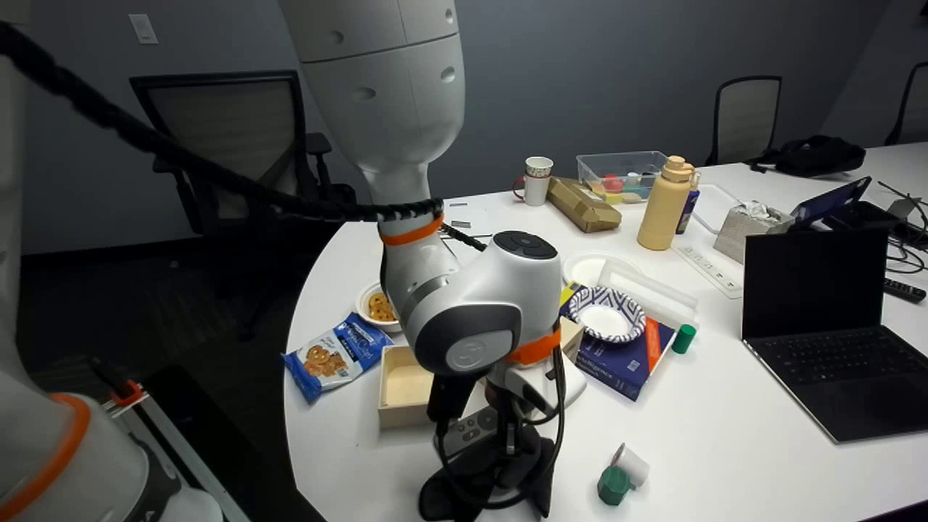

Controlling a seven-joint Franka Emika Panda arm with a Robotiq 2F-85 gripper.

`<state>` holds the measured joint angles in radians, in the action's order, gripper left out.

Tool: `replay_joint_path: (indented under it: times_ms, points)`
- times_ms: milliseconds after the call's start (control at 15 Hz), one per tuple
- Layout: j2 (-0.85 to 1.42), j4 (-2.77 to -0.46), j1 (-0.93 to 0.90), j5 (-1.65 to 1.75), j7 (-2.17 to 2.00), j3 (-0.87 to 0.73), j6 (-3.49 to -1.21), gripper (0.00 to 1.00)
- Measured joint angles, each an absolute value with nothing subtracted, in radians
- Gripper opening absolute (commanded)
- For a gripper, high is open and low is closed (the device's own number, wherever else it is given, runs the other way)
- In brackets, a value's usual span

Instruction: Use the towel to wipe the right side of the counter.

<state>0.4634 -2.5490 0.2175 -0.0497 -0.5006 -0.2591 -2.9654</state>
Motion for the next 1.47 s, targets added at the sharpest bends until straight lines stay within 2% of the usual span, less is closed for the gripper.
replay_joint_path:
  times_ms: [600, 1200, 1467]
  points:
    - [0.593, -2.397, 0.24, -0.2, -0.413, -0.219, -2.963, 0.02]
    - [0.656, -2.352, 0.232, -0.208, -0.413, -0.328, -2.961, 0.02]
    - [0.659, -2.363, 0.231, -0.208, -0.407, -0.328, -2.932, 0.02]
